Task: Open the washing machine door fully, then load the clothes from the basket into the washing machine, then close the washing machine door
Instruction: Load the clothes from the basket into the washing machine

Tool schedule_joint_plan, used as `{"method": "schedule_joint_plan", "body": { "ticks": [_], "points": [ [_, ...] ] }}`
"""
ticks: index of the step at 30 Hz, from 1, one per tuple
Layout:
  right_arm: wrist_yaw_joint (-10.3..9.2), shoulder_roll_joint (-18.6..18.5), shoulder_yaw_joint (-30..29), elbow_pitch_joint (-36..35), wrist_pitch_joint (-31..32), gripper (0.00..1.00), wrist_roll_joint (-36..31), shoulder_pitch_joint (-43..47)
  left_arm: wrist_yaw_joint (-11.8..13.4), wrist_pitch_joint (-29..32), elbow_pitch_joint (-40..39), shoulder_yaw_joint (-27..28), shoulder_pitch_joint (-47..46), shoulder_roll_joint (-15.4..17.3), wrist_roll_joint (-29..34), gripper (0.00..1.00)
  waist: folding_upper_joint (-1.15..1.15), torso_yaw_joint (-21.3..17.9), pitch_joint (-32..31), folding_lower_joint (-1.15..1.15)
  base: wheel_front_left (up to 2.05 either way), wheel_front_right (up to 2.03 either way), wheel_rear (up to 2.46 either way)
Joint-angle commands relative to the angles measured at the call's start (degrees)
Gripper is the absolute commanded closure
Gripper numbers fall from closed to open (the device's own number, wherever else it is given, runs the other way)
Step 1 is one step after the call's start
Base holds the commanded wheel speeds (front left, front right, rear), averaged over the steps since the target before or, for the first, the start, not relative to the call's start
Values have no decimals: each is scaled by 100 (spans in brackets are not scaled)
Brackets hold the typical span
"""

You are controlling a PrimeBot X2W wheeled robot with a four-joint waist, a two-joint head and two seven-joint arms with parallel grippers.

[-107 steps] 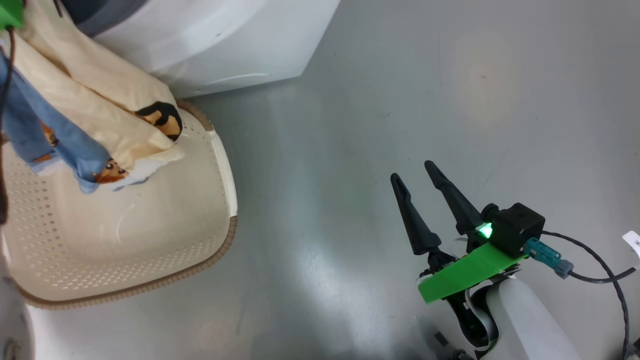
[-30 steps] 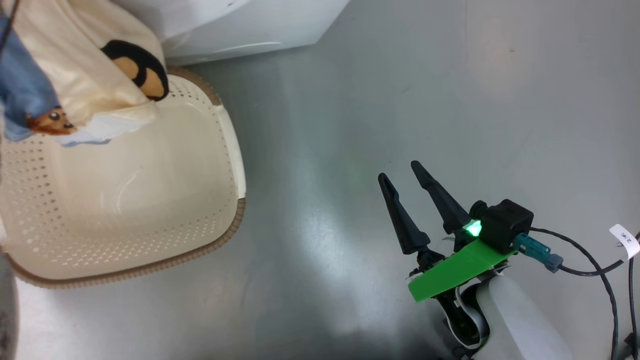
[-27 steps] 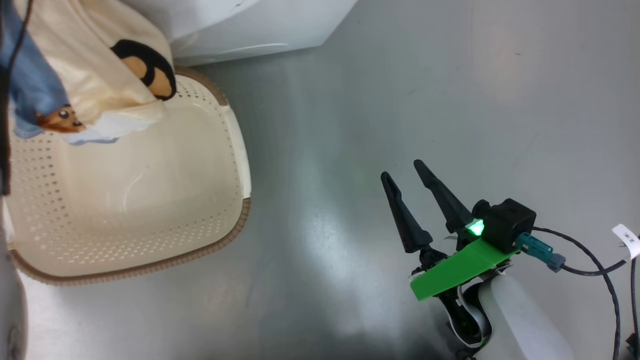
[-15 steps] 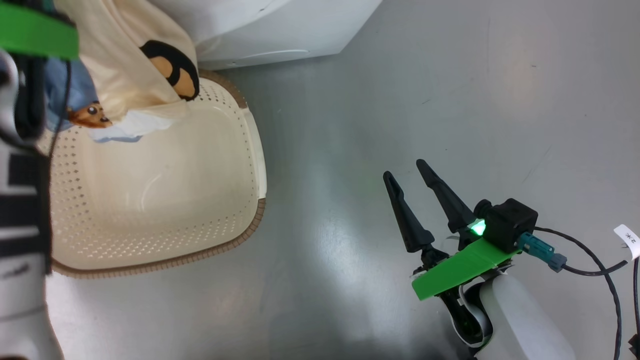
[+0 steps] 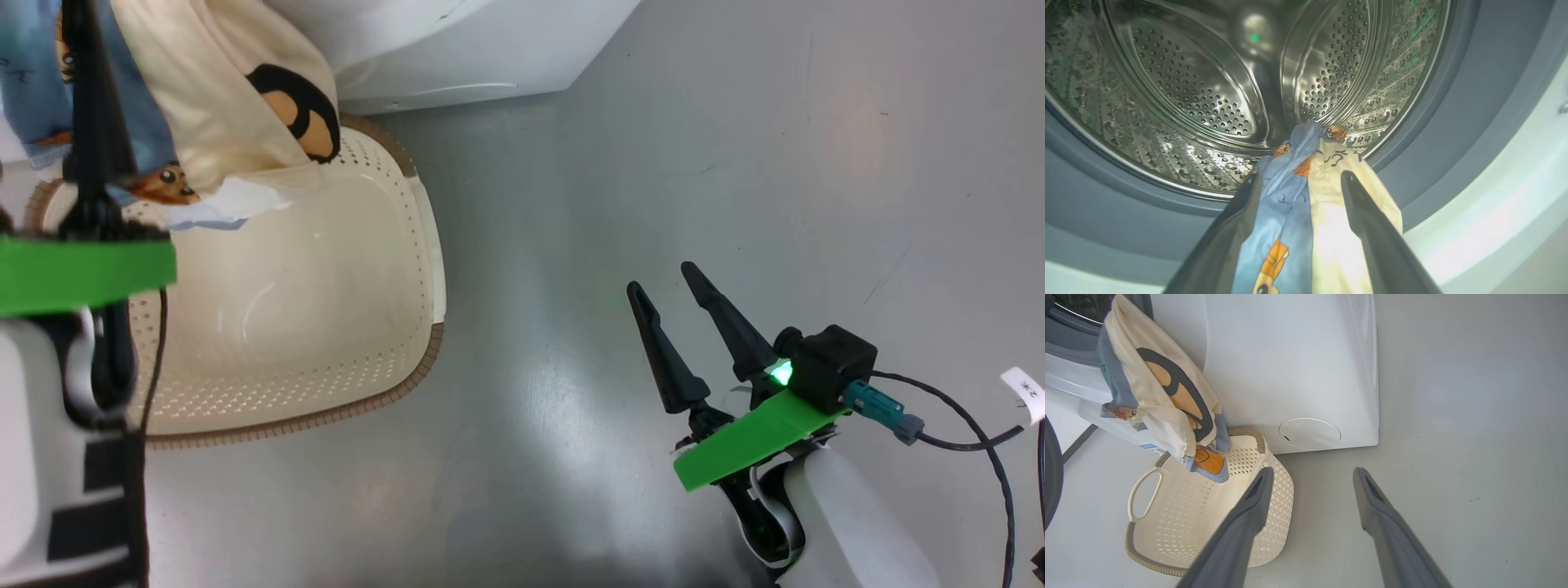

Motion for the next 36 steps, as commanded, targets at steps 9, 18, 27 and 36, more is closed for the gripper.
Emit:
{"method": "schedule_joint_plan", "body": {
  "ticks": [9, 18, 27, 36],
  "points": [
    [9, 37, 181, -36, -28, 0, -68, 57, -103, -29, -561, 695, 1196, -244, 272, 0, 0, 35, -23, 0, 0, 0, 0],
    [9, 13, 269, 10, -28, 0, -24, 15, -199, -29, -619, 912, 1988, -475, 480, 0, 0, 46, -38, 0, 0, 0, 0],
    [9, -36, 312, 59, -28, 0, 10, -18, -214, -29, -579, 978, 2521, -517, 593, 0, 0, 39, -64, 0, 0, 0, 0],
    [9, -47, 276, 39, -28, 0, 0, 31, 68, -29, -594, 936, 3261, -524, 312, 0, 0, 58, -105, 0, 0, 0, 0]
  ]
}}
